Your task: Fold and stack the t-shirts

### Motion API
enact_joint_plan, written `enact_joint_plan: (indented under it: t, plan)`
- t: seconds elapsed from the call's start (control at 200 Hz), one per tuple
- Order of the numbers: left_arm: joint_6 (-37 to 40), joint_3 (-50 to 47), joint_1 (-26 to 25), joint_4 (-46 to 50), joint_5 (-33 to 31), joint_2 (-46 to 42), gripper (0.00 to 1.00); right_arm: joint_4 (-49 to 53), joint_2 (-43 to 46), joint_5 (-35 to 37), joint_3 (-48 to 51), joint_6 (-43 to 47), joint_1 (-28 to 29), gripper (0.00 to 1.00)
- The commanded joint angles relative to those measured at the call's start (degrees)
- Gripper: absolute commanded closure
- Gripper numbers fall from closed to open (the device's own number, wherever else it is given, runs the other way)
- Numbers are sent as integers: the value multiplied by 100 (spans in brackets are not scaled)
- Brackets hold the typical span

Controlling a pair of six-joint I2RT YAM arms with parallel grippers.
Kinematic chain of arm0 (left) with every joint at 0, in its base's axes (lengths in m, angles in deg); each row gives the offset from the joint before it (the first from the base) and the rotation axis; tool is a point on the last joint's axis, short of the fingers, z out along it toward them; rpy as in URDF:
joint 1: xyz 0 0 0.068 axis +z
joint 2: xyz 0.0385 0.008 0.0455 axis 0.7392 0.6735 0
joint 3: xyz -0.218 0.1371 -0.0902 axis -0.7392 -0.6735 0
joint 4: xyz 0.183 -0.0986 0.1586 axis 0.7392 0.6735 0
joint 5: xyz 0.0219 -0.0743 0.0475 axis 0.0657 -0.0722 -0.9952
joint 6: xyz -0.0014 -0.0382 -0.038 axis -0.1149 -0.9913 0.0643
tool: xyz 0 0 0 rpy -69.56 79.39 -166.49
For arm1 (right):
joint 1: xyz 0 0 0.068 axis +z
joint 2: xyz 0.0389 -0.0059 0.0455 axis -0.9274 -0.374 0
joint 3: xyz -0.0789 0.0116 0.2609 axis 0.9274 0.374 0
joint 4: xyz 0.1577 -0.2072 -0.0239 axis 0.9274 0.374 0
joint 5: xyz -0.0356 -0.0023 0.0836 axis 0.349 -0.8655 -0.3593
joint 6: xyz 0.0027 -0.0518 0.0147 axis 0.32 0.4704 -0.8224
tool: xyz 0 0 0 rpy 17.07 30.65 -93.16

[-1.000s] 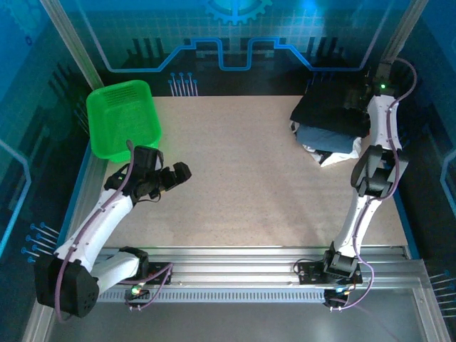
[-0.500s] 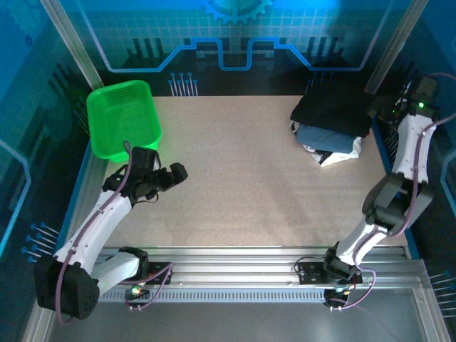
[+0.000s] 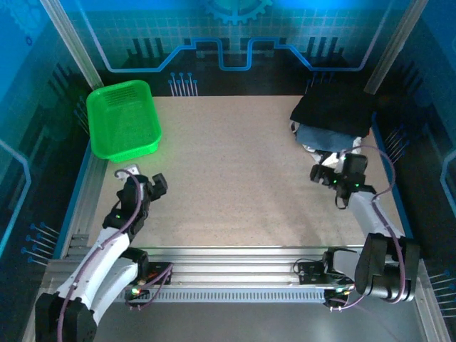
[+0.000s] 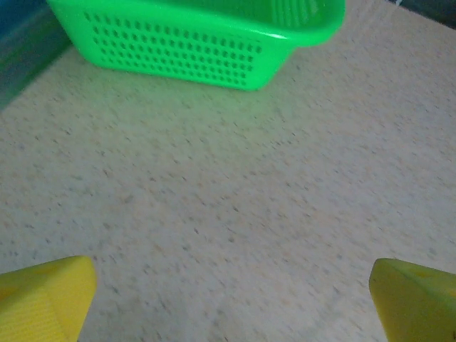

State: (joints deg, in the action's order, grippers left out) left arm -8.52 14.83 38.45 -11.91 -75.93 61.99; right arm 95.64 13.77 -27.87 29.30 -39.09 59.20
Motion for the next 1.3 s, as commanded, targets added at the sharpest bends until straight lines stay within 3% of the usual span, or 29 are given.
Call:
enact_joint_plan:
  t: [0.0, 0.115, 0.215, 0.41, 0.475, 0.56, 0.665, 0.73, 0.82, 0.89, 0.94, 0.986, 1.061, 1.151, 1.211, 1.296]
  plan:
    - [999, -617, 68, -2235, -602, 134, 1, -1953, -274, 468, 237, -105, 457, 0]
    - [1145, -826, 148, -3025, -26, 917, 1, -3085, -556, 904, 517, 262, 969, 0]
    - [1330, -826, 187, -3871, 187, 1565, 1, -3359, -893, 1212, 442, 766, 1227, 0]
    - [1272, -536, 594, -5275, 1010, 2948, 1, -4223, -1335, 1104, 581, 968, 1081, 0]
    - [1356, 77, 692, -4432, 1563, 3274, 1, -4484, -1476, 1067, 657, 1040, 1114, 0]
    - [1599, 441, 710, -4156, 2158, 3574, 1, -4675, -1628, 1150, 678, 1105, 1203, 0]
    - [1787, 419, 765, -4217, 2002, 3551, 1, -5075, -1718, 1106, 866, 1108, 1192, 0]
    - [1961, 36, 765, -5118, 1587, 3531, 1, -5247, -1777, 1160, 936, 1123, 1224, 0]
    - [1904, 322, 822, -4692, 1522, 3668, 1, -5231, -1779, 1166, 925, 1125, 1232, 0]
    - [2516, 509, 516, -4515, 1674, 3824, 1, -5240, -1779, 1170, 934, 1128, 1240, 0]
    - [2837, 480, 245, -4645, 1292, 3881, 1, -5239, -1779, 1170, 935, 1128, 1237, 0]
    - [2617, 403, 272, -4954, 1062, 3944, 1, -5240, -1779, 1177, 934, 1129, 1240, 0]
    - [2214, 162, 619, -5665, 1272, 4204, 1, -5231, -1779, 1179, 927, 1135, 1237, 0]
    - [2311, -24, 649, -6664, 1320, 4804, 1, -5233, -1779, 1188, 923, 1135, 1243, 0]
    - [2043, 133, 731, -5977, 1210, 4613, 1, -5231, -1779, 1187, 921, 1153, 1249, 0]
    - [2042, 75, 781, -6170, 1296, 4655, 1, -5195, -1797, 1243, 891, 1199, 1308, 0]
